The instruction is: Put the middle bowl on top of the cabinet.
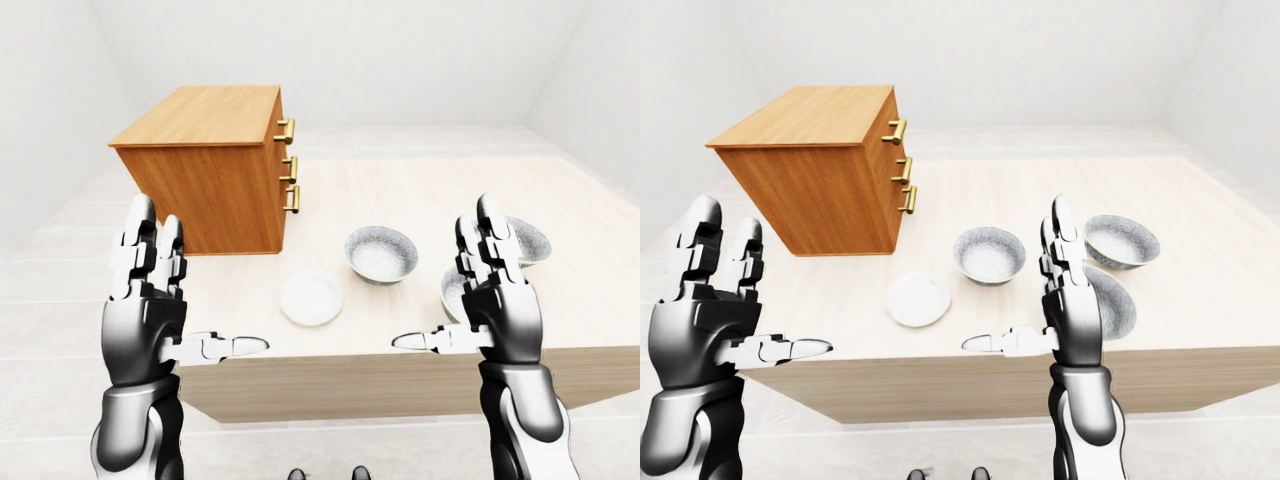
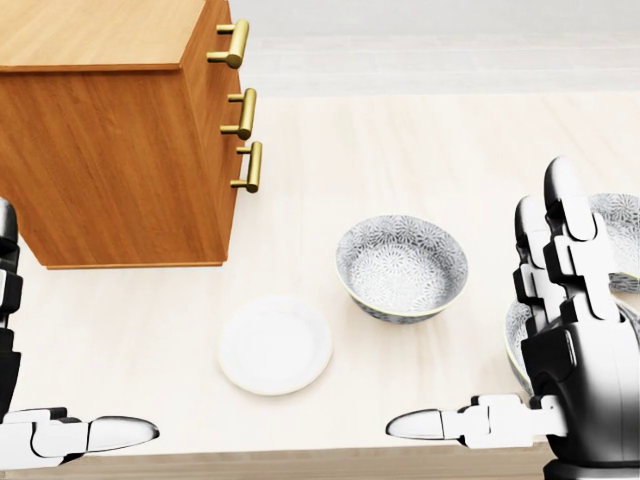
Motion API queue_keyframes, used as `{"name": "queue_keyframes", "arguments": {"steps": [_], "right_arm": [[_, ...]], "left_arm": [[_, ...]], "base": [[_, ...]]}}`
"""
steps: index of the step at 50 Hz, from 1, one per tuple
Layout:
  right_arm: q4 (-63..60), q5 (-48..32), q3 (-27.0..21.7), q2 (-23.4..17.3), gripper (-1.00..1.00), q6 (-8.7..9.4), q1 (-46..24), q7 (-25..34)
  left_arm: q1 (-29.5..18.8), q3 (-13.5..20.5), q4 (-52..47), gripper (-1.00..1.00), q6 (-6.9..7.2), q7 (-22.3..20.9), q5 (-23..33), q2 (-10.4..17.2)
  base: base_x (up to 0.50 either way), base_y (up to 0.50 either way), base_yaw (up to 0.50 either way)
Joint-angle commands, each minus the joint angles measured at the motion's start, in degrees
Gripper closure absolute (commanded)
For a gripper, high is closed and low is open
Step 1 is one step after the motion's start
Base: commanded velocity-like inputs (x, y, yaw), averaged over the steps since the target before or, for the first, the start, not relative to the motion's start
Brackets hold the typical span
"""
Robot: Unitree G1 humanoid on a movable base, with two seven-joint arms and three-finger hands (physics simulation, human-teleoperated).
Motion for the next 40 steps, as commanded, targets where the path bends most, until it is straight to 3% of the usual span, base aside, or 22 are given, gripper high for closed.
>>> {"name": "queue_keyframes", "arguments": {"steps": [1, 10, 26, 32, 36, 40], "right_arm": [[-0.8, -0.08, 0.05, 0.16, -1.0, 0.0, 0.51, 0.11], [-0.69, -0.82, 0.21, -0.13, -1.0, 0.0, 0.52, 0.46], [-0.57, -0.41, -1.32, -0.19, -1.0, 0.0, -0.99, 1.07], [-2.2, 0.13, -2.2, -0.28, -1.0, 0.0, -0.64, 1.76], [-1.97, 0.04, -2.38, -0.05, -1.0, 0.0, -0.07, 1.86], [-1.42, -0.32, -2.24, 0.03, -1.0, 0.0, -0.15, 1.82]], "left_arm": [[0.01, 0.23, 0.99, -1.0, 0.0, -0.81, 0.37, 0.23], [-1.55, 1.63, 0.81, -1.0, 0.0, 0.63, 0.68, 0.29], [-3.36, 2.99, -0.51, -1.0, 0.0, 0.26, -0.96, 1.46], [-0.73, 3.0, 2.51, -1.0, 0.0, -1.23, -1.04, 0.33], [-4.13, 3.79, 2.95, -1.0, 0.0, 0.52, -0.91, 1.48], [-4.58, 4.05, 4.23, -1.0, 0.0, 0.63, -1.17, 1.75]], "base": [[0.0, 0.5, 0.0], [0.0, 0.47, 0.0], [0.0, 0.0, 0.0], [0.0, 0.0, 0.0], [0.05, 0.0, 0.0], [0.3, 0.0, 0.0]]}}
